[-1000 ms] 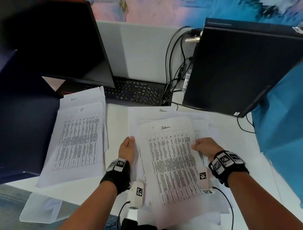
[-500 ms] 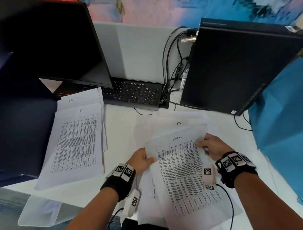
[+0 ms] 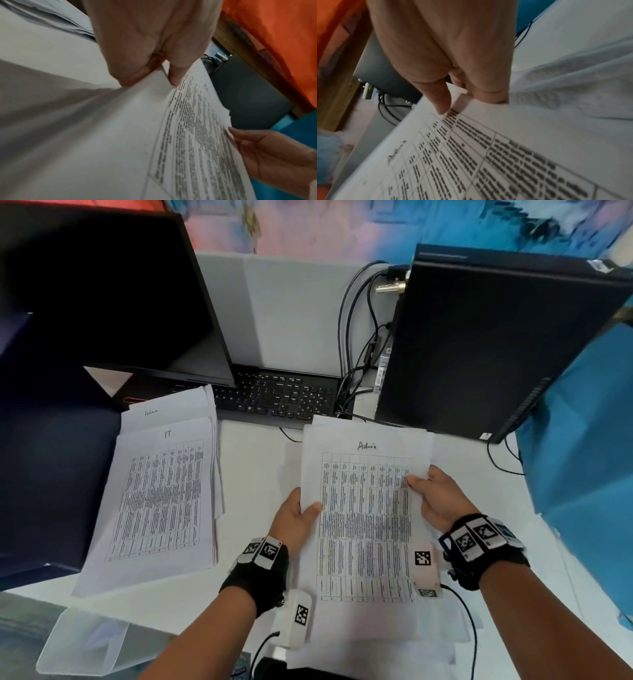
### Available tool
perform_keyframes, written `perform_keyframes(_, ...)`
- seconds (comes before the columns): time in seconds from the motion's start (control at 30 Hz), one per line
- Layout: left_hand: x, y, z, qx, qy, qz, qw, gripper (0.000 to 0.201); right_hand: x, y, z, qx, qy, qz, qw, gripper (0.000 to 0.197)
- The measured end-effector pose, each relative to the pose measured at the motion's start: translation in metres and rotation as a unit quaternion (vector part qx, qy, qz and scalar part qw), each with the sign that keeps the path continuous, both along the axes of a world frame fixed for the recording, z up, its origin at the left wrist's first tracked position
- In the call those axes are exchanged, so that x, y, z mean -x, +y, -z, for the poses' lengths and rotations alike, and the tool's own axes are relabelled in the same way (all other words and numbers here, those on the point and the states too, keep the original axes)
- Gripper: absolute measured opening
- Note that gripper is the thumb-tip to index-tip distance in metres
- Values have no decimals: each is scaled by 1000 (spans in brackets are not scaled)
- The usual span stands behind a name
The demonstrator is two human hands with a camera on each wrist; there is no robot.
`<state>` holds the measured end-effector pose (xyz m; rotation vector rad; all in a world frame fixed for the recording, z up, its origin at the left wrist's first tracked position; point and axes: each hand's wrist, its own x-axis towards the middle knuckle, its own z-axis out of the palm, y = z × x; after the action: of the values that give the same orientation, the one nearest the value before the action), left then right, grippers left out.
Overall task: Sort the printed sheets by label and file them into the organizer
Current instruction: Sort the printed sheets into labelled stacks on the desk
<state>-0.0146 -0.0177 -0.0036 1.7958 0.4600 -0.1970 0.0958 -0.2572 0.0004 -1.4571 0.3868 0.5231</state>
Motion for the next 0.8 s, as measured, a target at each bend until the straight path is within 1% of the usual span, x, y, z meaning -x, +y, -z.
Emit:
perform_keyframes(0.1, 3, 8, -8, -12, -17, -80, 997, 31, 1, 14, -4, 24, 37, -57, 997, 23)
perform_keyframes(0.13, 4, 11, -10, -5, -15, -112, 994, 33, 2, 19, -2, 39, 50, -83, 995, 24)
perform_keyframes(0.2, 7, 20, -11, 33, 9, -153, 988, 42, 3, 33, 3, 93, 45, -144, 984, 28)
perform_keyframes(0.23, 9, 25, -11, 53, 23, -164, 985, 52, 4, 42, 5, 125, 29, -163, 978, 30)
perform_keyframes(0.27, 11, 30, -8, 68, 40, -167, 983, 63, 5, 51, 7, 146, 14, -168, 975, 31)
perform_keyframes(0.3, 13, 36, -6, 72, 52, -168, 982, 69, 6, 60, 7, 155, 5, -165, 974, 31)
perform_keyframes(0.33, 15, 42, -4, 62, 65, -166, 982, 72, 6, 69, 7, 153, 1, -164, 975, 30)
perform_keyframes(0.4, 19, 57, -1, 24, 66, -176, 982, 69, 8, 86, 5, 134, 13, -177, 975, 30)
perform_keyframes(0.43, 21, 64, -1, 4, 64, -194, 979, 65, 8, 94, 6, 120, 29, -192, 974, 31)
perform_keyframes(0.5, 26, 80, 0, -16, 56, -235, 970, 49, 9, 106, 6, 117, 54, -240, 962, 31)
perform_keyframes(0.57, 28, 94, -3, -15, 31, -264, 964, 27, 11, 118, 7, 147, 41, -282, 947, 31)
perform_keyframes(0.63, 28, 110, -8, -64, 14, -270, 961, 18, 12, 131, 8, 184, 3, -266, 946, 25)
perform_keyframes(0.7, 25, 128, -8, -154, 14, -248, 956, 20, 11, 142, 8, 213, -31, -236, 948, 21)
perform_keyframes(0.73, 23, 136, -6, -208, 29, -225, 951, 22, 9, 147, 10, 239, -40, -228, 943, 18)
perform_keyframes(0.8, 23, 152, 1, -304, 93, -189, 929, 27, 6, 154, 14, 291, -52, -227, 928, 16)
